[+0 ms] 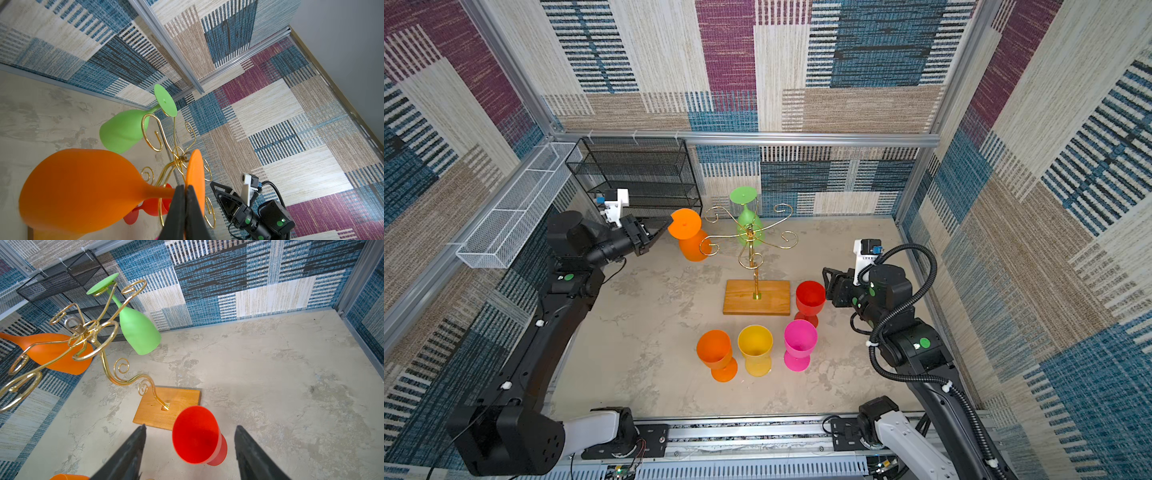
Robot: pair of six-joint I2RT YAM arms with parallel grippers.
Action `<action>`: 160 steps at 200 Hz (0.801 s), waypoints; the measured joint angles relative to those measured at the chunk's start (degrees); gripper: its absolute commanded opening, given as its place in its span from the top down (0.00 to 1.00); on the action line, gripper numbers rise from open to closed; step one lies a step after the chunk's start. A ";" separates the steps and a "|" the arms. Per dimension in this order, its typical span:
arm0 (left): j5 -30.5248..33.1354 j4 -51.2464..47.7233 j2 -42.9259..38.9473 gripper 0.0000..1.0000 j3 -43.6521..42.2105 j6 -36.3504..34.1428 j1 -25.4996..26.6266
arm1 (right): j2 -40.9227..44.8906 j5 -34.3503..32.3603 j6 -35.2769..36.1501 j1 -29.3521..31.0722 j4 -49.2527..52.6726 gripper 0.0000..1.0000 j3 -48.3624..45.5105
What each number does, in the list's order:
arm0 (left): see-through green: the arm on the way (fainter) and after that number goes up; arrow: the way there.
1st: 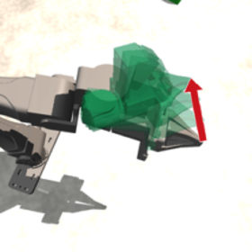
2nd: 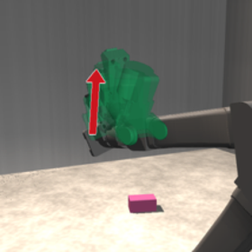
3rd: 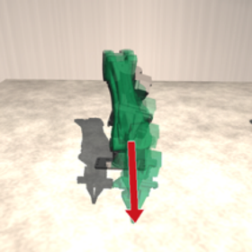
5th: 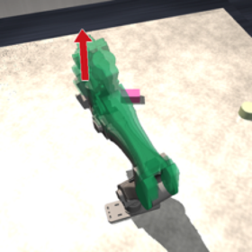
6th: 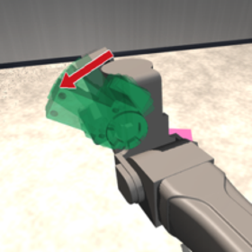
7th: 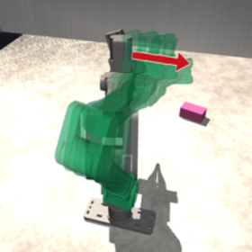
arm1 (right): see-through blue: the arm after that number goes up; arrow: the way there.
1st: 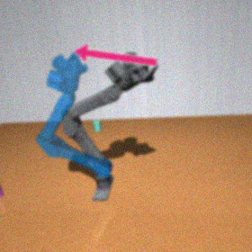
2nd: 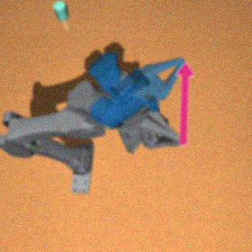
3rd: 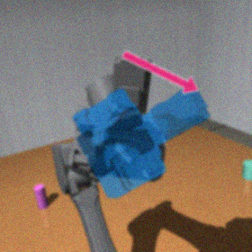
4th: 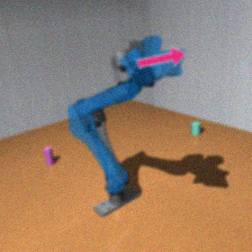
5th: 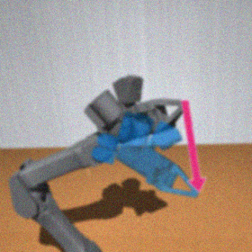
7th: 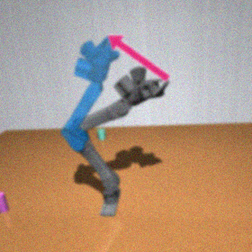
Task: Take the wine glass off the wine glass rack
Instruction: 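Lift the orange glass off its hook with the left gripper while the right reaches in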
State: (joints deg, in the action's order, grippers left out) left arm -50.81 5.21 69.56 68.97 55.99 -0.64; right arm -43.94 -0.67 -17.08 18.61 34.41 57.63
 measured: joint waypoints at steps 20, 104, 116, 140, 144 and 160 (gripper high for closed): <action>1.18 -3.56 -5.51 1.00 1.44 -0.57 -1.20 | 1.36 0.00 -0.07 0.00 -1.38 0.31 -0.09; 3.78 6.03 -15.82 1.00 6.25 8.07 0.00 | 6.58 10.71 -3.50 -0.09 -22.32 0.30 -6.36; 3.98 8.76 -15.41 1.00 6.25 10.34 1.75 | 5.38 14.03 -4.11 -0.09 -26.49 0.30 -6.86; 4.02 13.79 -15.17 1.00 6.67 13.05 6.99 | 2.71 20.17 -6.21 -0.09 -34.86 0.31 -8.28; 4.22 14.51 -15.02 1.00 6.67 13.25 8.02 | 2.19 21.24 -6.58 -0.09 -36.39 0.31 -8.59; 5.18 18.18 -13.49 1.00 6.69 13.90 14.29 | -0.02 25.40 -8.48 -0.09 -42.66 0.32 -9.79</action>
State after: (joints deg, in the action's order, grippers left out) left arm -45.63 23.40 56.07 75.66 69.89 13.65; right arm -43.97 24.73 -25.56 18.52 -8.25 47.83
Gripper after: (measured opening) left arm 0.069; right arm 0.687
